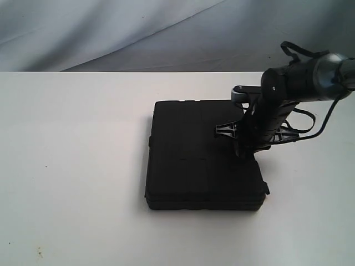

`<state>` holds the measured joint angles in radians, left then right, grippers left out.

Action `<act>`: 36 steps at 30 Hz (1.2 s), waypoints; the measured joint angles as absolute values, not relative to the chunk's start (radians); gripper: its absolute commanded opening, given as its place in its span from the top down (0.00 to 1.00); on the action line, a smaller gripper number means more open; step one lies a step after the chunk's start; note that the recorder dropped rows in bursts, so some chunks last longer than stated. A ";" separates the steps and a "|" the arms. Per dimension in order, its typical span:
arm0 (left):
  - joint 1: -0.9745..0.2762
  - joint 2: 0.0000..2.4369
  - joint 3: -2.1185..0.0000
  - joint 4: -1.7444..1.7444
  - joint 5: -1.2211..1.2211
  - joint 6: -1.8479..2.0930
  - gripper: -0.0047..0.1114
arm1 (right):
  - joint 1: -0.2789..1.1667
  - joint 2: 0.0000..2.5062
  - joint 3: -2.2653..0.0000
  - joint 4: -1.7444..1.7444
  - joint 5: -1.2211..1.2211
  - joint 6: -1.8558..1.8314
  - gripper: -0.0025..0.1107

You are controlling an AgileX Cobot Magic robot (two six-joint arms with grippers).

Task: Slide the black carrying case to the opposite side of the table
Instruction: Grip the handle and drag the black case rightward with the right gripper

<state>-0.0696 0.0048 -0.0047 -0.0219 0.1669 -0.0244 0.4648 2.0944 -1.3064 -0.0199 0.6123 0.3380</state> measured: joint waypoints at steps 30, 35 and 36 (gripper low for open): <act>-0.070 0.005 -0.005 -0.022 0.167 -0.024 0.96 | 0.271 2.063 -1.238 -0.067 0.568 0.219 0.98; -0.070 0.005 -0.005 -0.022 0.167 -0.024 0.96 | 0.245 2.063 -1.238 -0.067 0.574 0.197 0.98; -0.070 0.005 -0.005 -0.022 0.167 -0.024 0.96 | 0.241 2.063 -1.238 -0.067 0.574 0.192 0.98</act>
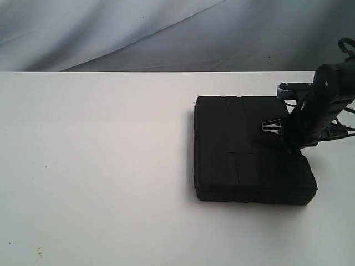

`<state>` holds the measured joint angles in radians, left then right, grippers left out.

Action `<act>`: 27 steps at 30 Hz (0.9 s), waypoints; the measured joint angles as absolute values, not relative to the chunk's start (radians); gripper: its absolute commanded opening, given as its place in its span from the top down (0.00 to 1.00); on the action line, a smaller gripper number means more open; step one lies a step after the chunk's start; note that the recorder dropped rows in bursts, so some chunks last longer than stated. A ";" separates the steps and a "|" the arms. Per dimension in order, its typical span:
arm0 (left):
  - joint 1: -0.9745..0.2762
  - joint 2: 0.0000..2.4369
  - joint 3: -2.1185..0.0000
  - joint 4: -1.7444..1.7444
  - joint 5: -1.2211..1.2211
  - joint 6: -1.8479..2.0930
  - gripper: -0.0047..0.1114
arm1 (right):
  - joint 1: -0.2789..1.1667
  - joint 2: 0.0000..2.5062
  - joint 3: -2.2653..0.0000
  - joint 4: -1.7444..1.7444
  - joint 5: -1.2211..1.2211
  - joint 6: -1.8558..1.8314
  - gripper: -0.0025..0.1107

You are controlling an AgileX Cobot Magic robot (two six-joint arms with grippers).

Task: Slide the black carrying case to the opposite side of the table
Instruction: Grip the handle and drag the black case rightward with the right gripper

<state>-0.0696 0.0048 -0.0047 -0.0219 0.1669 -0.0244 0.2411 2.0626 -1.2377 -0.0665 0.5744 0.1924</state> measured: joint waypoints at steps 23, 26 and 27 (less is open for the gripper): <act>-0.070 0.005 -0.005 -0.022 0.167 -0.024 0.96 | 0.177 2.060 -1.238 -0.072 0.588 0.167 0.98; -0.070 0.005 -0.005 -0.022 0.167 -0.024 0.96 | 0.175 2.060 -1.238 -0.072 0.588 0.167 0.98; -0.070 0.005 -0.005 -0.022 0.167 -0.024 0.96 | 0.175 2.060 -1.238 -0.072 0.588 0.167 0.98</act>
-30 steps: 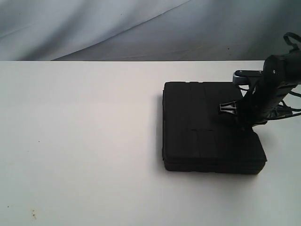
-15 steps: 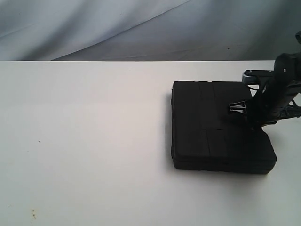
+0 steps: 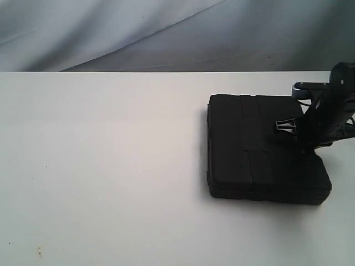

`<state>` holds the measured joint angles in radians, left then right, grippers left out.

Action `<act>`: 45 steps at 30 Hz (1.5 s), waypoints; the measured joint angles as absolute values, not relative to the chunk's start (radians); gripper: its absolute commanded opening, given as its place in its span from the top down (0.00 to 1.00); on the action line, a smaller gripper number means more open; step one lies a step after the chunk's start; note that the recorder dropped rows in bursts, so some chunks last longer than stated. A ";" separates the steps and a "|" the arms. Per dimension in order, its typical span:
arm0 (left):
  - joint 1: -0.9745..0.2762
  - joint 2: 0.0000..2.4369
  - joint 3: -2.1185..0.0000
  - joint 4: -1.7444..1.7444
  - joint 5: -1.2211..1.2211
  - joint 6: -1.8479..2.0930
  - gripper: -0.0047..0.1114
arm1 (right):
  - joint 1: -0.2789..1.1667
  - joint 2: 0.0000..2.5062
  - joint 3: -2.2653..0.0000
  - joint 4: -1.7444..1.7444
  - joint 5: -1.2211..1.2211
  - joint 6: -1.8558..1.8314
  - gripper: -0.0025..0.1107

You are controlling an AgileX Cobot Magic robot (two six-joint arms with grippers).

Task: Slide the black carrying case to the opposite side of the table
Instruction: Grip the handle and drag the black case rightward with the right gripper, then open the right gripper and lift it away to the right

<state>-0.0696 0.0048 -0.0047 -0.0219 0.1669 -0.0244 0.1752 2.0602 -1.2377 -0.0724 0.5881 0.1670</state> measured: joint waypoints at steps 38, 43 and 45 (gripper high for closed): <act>-0.070 0.005 -0.005 -0.022 0.167 -0.024 0.96 | 0.169 1.987 -1.225 -0.088 0.621 0.163 0.65; -0.070 0.005 -0.005 -0.022 0.167 -0.024 0.96 | 0.172 1.913 -1.225 -0.088 0.652 0.163 0.65; -0.070 0.005 -0.005 -0.022 0.167 -0.024 0.96 | 0.178 1.887 -1.225 -0.088 0.668 0.163 0.65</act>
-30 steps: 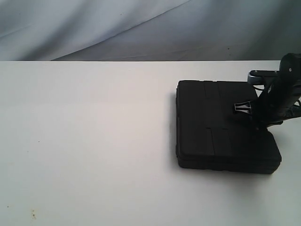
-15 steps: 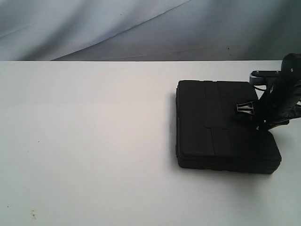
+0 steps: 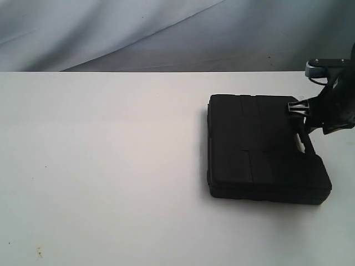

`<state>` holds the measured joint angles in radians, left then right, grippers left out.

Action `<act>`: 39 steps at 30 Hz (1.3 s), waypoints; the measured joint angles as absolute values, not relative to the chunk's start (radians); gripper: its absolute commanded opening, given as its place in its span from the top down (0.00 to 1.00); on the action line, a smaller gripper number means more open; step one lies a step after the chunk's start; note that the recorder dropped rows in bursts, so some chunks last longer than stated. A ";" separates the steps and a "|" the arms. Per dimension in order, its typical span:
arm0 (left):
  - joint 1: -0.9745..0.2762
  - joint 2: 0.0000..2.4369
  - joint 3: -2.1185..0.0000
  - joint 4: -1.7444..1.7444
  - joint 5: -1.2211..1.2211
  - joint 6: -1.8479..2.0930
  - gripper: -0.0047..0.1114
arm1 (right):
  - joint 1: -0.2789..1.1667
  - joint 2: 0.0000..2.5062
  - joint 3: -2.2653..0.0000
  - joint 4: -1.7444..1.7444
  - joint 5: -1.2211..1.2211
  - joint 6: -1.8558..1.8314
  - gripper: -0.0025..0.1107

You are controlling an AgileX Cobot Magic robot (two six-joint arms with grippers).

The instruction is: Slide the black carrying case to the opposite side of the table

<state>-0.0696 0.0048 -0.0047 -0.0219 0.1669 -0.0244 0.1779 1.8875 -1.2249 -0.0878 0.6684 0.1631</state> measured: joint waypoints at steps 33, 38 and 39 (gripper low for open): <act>-0.070 0.005 -0.005 -0.022 0.167 -0.024 0.96 | 0.208 1.039 -0.698 -0.044 0.458 0.193 0.91; -0.070 0.005 -0.005 -0.022 0.167 -0.024 0.96 | 0.208 0.926 -0.621 -0.044 0.386 0.194 0.96; -0.070 0.005 -0.005 -0.022 0.167 -0.024 0.96 | 0.208 0.904 -0.608 -0.046 0.371 0.194 0.97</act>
<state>-0.0696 0.0048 -0.0047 -0.0219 0.1669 -0.0244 0.2081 0.9037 -0.6076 -0.0463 0.3707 0.1941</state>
